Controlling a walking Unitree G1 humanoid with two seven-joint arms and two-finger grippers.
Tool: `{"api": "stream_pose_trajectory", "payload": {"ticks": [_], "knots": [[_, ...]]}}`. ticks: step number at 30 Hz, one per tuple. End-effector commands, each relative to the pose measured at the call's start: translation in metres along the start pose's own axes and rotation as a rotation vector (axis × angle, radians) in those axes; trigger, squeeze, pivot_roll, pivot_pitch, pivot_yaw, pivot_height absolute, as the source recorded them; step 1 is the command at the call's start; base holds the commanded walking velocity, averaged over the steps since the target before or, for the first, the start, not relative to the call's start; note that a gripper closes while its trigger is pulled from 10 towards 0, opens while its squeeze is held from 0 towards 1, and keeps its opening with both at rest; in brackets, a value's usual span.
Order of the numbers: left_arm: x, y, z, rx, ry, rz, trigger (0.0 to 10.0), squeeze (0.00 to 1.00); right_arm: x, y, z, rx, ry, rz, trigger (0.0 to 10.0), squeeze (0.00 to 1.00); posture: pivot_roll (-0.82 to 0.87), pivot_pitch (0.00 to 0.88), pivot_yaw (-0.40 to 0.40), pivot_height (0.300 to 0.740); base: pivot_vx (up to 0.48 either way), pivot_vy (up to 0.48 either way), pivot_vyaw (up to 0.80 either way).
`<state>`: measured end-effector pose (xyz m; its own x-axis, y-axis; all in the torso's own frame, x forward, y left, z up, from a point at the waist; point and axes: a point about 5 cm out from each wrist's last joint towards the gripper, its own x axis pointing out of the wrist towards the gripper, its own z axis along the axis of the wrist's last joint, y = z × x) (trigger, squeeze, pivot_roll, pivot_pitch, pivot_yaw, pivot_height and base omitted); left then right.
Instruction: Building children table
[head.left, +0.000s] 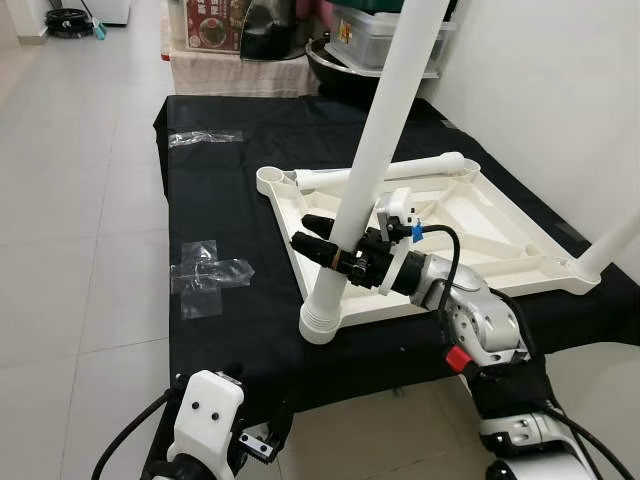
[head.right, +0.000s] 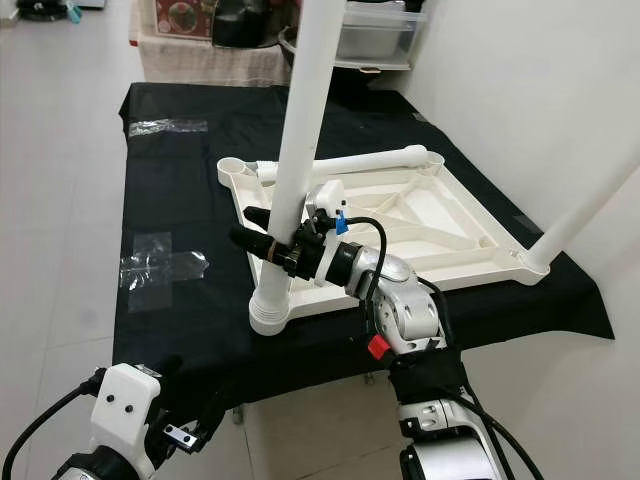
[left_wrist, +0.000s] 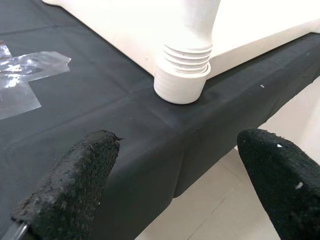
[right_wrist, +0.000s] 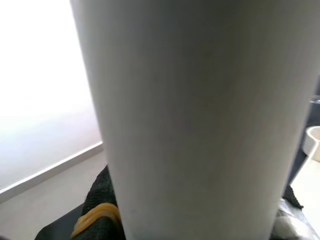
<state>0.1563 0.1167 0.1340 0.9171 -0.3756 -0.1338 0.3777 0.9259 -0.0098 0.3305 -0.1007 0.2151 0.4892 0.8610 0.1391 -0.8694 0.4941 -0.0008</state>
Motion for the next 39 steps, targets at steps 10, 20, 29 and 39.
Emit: {"api": "stream_pose_trajectory", "payload": {"ticks": [10,20,29,39], "knots": [[0.001,-0.001,-0.002,-0.005,0.011,-0.005,10.0,0.0,-0.013,-0.03,-0.016,0.031,0.101,-0.758,0.0,0.0,0.14,0.109,-0.152,0.74,0.0,0.0,0.0],[0.001,-0.001,-0.002,-0.004,0.013,-0.008,10.0,0.0,0.02,-0.007,-0.014,0.169,0.029,-1.336,0.0,0.0,0.16,0.111,-0.157,0.74,0.0,0.0,0.0],[0.001,-0.002,-0.003,-0.01,0.019,-0.011,10.0,0.0,0.04,0.003,0.004,0.107,-0.113,-1.163,10.0,1.0,0.15,0.119,-0.155,0.74,0.0,0.0,0.0],[0.002,-0.002,-0.003,-0.013,0.017,-0.014,10.0,0.0,0.003,-0.029,0.009,0.004,-0.165,-0.923,10.0,0.0,0.15,0.12,-0.155,0.74,0.0,0.0,0.0]]}}
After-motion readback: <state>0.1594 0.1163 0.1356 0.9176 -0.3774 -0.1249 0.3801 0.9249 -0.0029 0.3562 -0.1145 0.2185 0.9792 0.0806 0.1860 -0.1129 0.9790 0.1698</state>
